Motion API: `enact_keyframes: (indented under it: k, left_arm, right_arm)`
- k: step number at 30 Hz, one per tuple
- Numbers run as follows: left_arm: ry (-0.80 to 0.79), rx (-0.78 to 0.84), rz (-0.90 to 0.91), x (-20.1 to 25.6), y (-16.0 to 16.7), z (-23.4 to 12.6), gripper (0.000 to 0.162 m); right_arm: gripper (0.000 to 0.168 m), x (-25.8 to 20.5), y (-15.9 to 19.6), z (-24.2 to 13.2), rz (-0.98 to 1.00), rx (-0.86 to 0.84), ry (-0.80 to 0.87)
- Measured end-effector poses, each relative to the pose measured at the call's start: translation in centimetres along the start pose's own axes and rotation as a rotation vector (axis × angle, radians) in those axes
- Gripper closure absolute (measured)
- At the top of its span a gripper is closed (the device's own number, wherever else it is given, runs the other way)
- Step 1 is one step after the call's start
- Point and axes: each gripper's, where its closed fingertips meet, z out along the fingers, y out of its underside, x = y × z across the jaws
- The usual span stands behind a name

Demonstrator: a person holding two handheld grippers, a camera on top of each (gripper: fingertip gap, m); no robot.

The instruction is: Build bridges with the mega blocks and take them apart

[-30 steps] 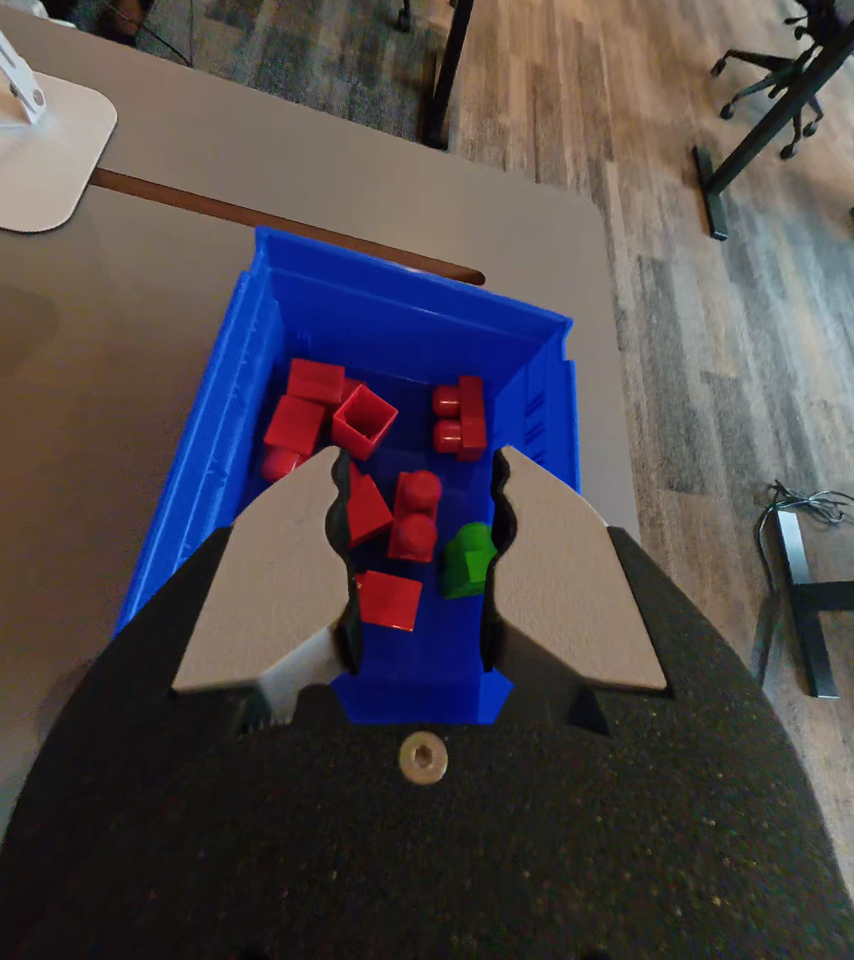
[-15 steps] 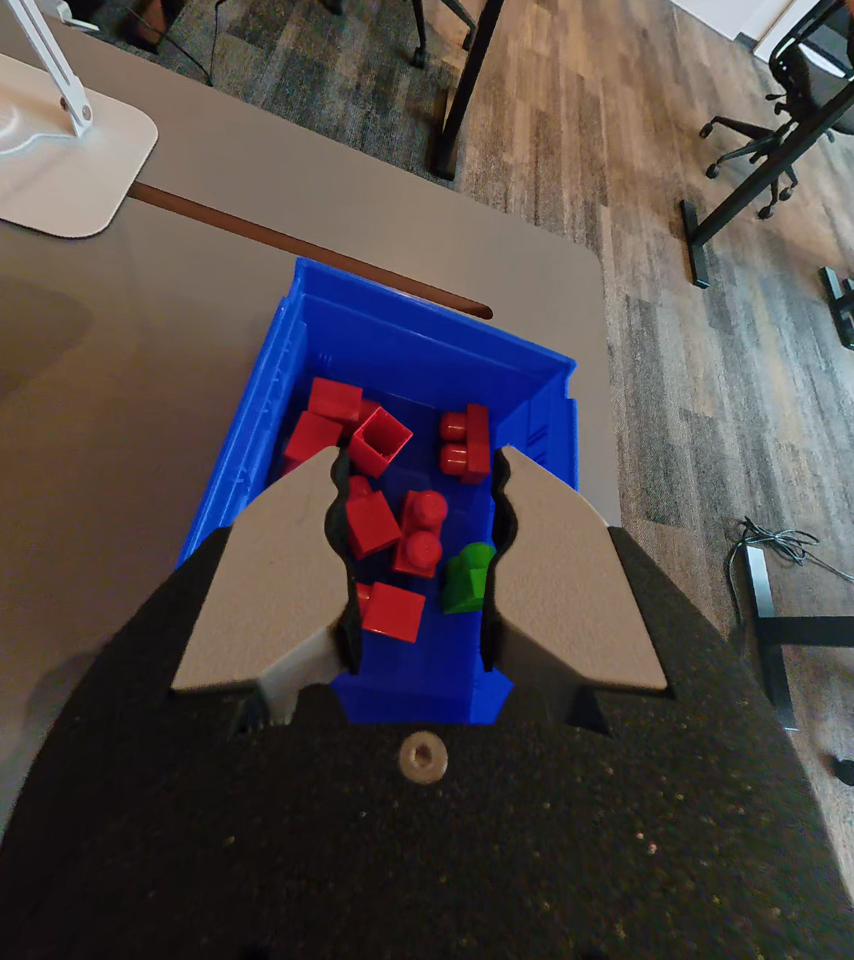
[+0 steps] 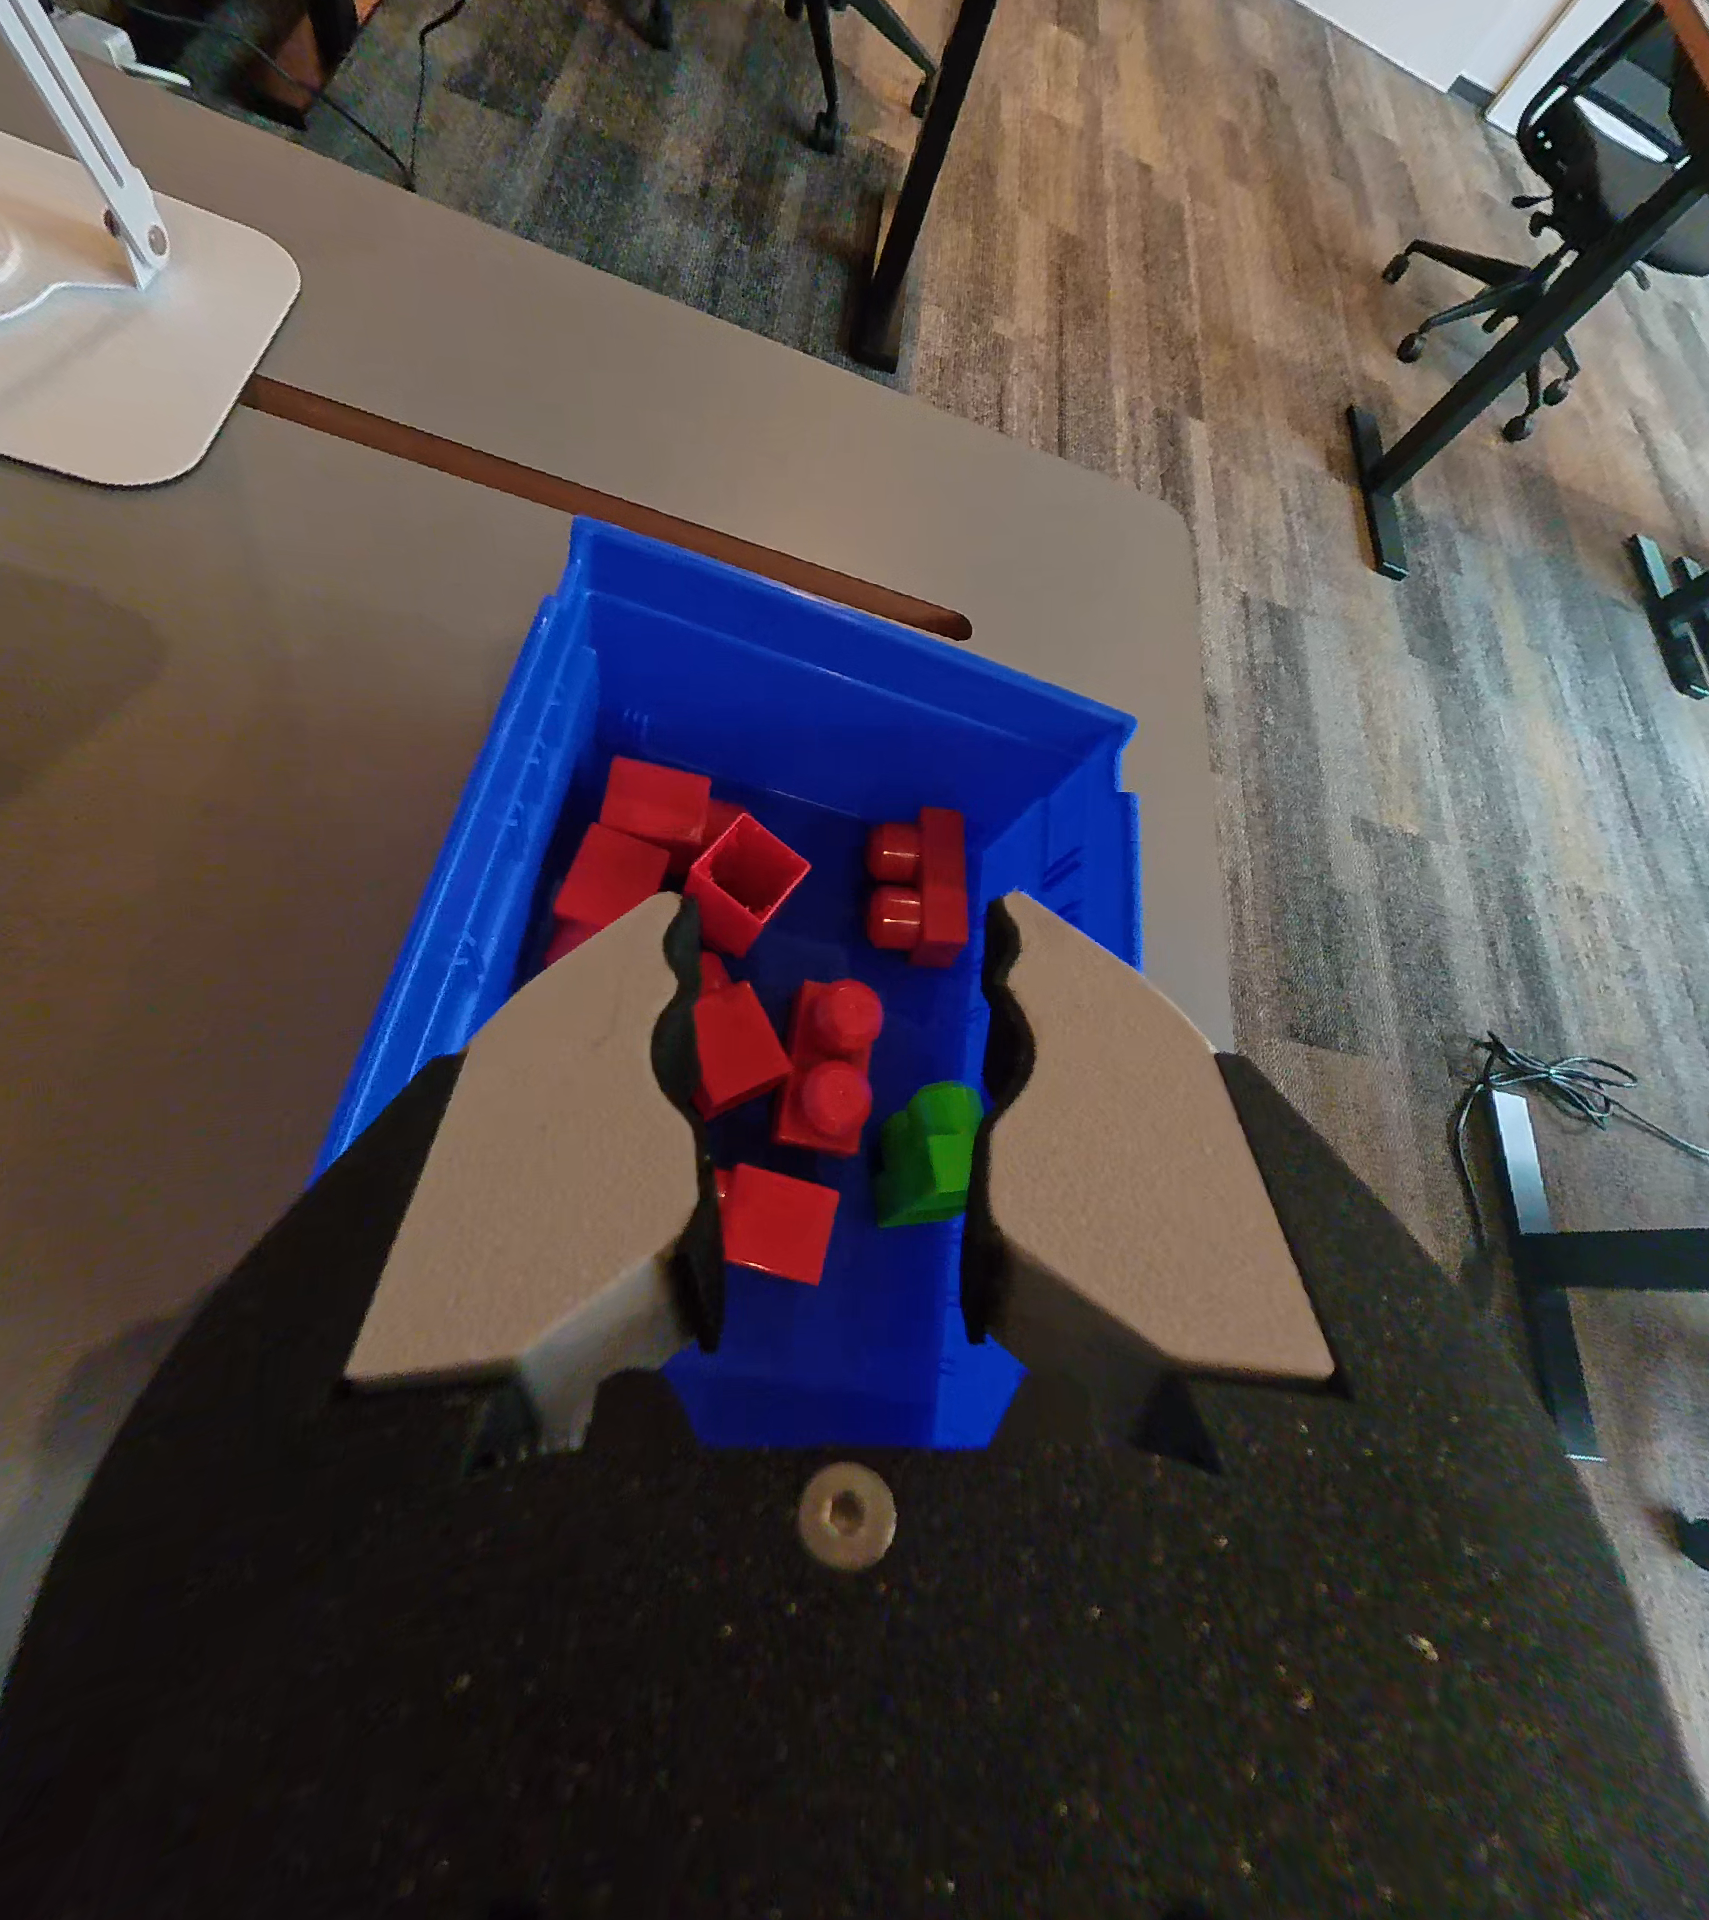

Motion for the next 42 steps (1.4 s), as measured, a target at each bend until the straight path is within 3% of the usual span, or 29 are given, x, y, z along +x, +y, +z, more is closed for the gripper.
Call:
enact_keyframes:
  k: [4,8,27,36,42]
  left_arm:
    - [0.020,0.007,-0.011,0.1,-0.5,0.5,0.128]
    - [0.036,-0.026,-0.018,0.3,0.1,0.9,0.114]
    - [-0.015,-0.103,-0.043,-0.7,-0.7,2.6,0.127]
    - [-0.055,0.104,-0.004,-1.7,-1.2,-0.3,0.133]
    - [0.030,0.538,0.094,0.1,-5.3,-5.6,0.133]
  right_arm:
    - [0.117,0.1,0.0,-0.1,-0.004,0.003,0.004]
    - [0.117,0.0,0.0,-0.1,-0.015,-0.002,0.006]
    - [0.117,-0.5,-0.3,0.0,-0.043,-0.004,0.000]
    - [0.117,-1.2,-0.9,0.1,-0.070,0.007,-0.010]
    - [0.117,-4.8,-4.0,-0.3,-0.128,0.127,-0.139]
